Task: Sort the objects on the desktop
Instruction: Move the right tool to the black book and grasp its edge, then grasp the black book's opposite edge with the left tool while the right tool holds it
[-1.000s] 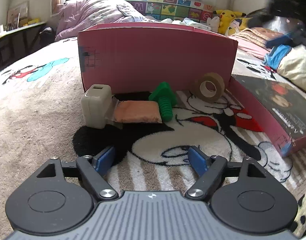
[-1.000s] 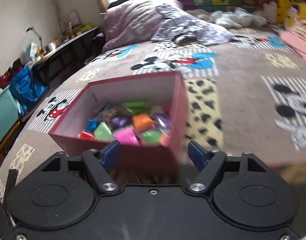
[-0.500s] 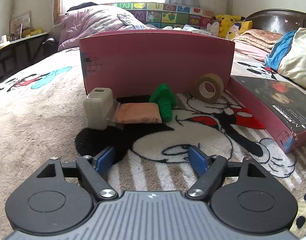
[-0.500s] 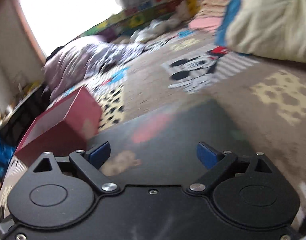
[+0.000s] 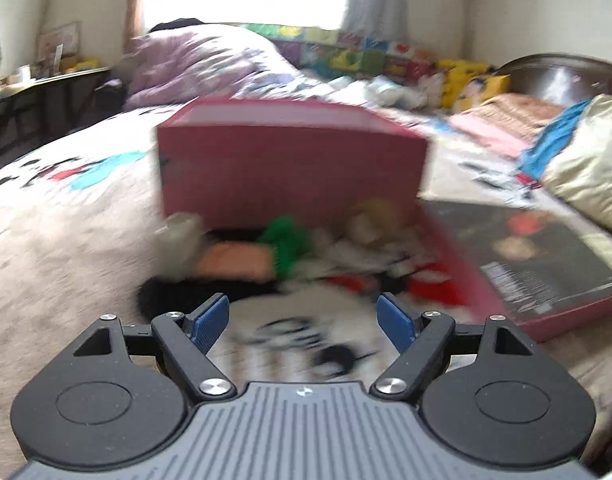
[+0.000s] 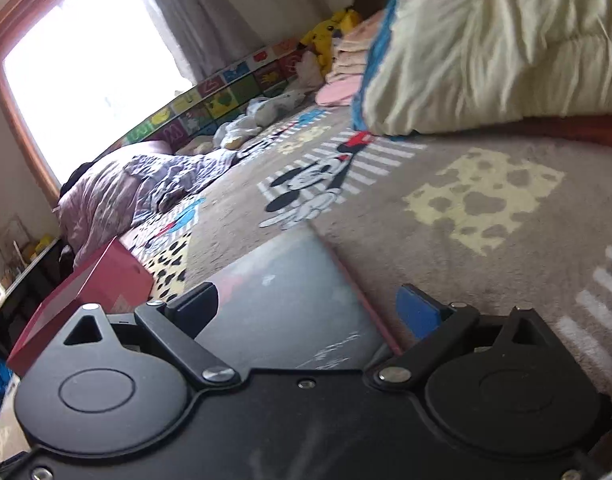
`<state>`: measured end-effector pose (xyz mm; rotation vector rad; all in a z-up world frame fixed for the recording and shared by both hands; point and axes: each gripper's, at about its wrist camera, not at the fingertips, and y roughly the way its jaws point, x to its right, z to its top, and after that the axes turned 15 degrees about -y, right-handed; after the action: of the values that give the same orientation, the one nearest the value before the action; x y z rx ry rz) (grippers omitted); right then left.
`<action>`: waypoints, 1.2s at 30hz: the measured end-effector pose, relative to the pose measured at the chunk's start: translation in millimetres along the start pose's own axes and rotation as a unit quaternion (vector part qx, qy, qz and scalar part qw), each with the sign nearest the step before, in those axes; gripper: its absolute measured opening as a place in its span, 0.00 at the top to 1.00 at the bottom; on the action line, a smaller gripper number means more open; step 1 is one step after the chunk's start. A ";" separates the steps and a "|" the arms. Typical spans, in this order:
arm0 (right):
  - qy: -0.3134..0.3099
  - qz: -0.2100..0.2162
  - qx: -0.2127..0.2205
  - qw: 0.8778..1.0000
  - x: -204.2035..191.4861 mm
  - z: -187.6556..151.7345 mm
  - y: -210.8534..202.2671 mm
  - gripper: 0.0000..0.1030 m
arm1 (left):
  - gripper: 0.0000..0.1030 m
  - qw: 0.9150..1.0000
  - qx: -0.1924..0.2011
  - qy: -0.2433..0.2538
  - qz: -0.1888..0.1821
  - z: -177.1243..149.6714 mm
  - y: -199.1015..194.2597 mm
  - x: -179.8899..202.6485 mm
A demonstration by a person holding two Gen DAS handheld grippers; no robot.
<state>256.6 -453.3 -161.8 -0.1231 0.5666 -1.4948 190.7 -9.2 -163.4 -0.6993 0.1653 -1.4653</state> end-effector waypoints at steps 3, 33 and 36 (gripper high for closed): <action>0.024 0.011 -0.015 1.000 9.4 -0.4 9.0 0.06 | 0.21 0.999 -0.015 -0.001 -0.046 0.8 9.3 30.2; -0.199 0.212 -0.222 0.931 -82.2 -40.6 -10.4 0.00 | 0.17 0.988 -0.135 -0.028 -0.070 -53.6 -36.9 14.6; -0.293 0.237 -0.234 0.896 -121.0 -57.8 -16.6 0.00 | 0.17 0.988 -0.132 -0.050 -0.062 -47.7 -46.3 -11.3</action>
<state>220.1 -323.5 -171.1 -0.7343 0.4089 -0.7596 125.5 -12.1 -180.4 -1.0105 0.2452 -1.5389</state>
